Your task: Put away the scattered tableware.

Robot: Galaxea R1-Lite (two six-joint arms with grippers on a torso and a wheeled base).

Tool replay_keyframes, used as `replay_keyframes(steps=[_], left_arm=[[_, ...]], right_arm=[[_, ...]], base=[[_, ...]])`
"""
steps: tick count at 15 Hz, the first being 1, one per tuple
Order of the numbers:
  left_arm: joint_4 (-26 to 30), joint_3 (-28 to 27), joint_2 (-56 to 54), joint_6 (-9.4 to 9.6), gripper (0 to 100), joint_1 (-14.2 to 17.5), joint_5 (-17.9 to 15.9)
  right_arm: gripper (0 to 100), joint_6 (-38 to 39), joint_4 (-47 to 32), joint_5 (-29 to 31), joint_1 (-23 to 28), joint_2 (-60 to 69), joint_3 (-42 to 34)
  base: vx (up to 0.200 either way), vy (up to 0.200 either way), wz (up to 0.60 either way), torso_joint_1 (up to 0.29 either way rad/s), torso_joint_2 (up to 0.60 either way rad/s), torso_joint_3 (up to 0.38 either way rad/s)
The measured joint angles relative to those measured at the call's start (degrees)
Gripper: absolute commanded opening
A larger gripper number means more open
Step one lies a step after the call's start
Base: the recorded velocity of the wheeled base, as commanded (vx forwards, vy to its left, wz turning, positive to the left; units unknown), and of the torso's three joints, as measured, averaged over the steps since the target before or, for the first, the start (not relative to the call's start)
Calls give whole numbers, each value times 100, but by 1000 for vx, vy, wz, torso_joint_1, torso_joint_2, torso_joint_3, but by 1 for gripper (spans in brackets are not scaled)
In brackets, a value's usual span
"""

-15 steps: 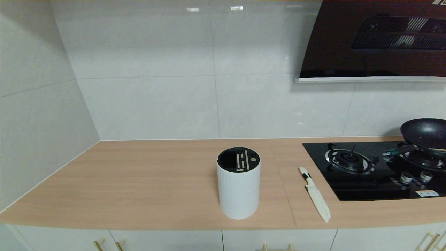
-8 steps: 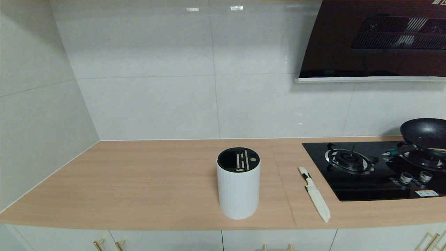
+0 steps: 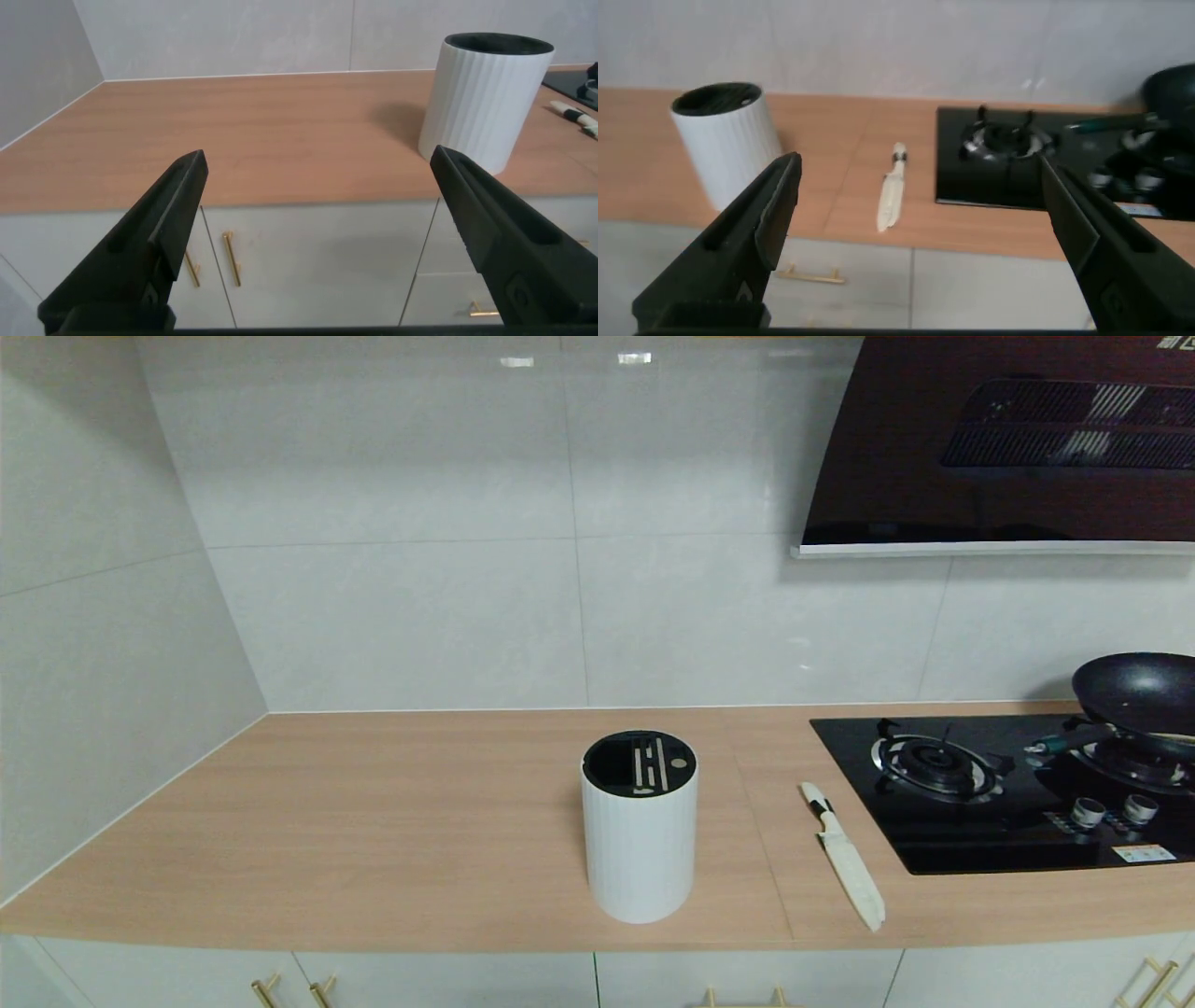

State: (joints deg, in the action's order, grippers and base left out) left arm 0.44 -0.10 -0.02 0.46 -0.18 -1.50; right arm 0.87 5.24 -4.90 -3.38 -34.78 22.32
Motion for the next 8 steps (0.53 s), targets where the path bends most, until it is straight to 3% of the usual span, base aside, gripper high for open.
replay_keyframes(steps=[8], left_arm=[[0,-1,0,0,100,-2,0]], right_arm=[[100,127,819,-67,-653,-4618,1932]], base=[[0,0,0,0,0,0]])
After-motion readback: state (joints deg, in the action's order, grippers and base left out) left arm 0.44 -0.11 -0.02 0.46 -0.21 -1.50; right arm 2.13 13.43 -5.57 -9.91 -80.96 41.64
